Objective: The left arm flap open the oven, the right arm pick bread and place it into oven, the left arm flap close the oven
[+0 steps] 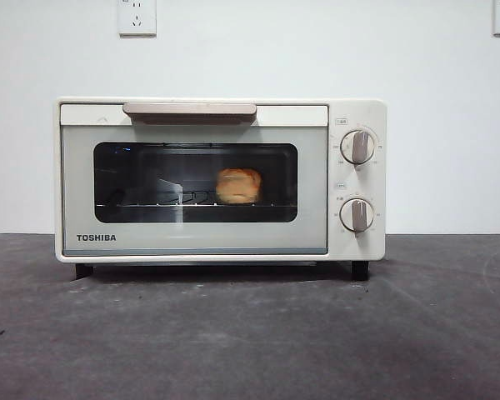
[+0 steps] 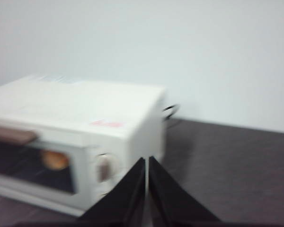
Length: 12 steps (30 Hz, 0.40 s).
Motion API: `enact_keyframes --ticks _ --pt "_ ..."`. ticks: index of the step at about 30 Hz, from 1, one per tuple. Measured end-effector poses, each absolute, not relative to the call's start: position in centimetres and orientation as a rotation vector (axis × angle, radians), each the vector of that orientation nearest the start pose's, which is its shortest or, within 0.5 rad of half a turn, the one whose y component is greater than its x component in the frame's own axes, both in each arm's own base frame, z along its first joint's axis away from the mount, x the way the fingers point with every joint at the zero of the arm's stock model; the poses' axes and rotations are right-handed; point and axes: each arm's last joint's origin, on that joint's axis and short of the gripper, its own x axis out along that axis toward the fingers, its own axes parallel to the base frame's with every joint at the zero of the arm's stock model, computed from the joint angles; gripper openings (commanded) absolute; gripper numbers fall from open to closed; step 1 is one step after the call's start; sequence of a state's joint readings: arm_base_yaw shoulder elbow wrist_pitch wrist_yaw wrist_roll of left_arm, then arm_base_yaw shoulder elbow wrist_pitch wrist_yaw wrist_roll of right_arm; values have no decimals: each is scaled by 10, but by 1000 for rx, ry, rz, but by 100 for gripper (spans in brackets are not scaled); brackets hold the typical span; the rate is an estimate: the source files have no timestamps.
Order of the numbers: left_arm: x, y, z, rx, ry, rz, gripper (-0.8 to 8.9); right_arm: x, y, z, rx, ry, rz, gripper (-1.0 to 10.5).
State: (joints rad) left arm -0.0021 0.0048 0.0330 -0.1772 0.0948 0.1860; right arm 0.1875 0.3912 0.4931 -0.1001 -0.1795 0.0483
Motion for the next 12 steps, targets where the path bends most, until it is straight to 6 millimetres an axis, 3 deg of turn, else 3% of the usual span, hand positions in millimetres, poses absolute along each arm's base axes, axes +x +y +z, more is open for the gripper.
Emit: enact_keyframes --ticks 5,12 --pt "95 -3 157 179 139 -110 19 98 11 257 45 -86 211 6" --pt "95 -3 157 178 139 -110 19 94 6 212 46 -71 111 6"
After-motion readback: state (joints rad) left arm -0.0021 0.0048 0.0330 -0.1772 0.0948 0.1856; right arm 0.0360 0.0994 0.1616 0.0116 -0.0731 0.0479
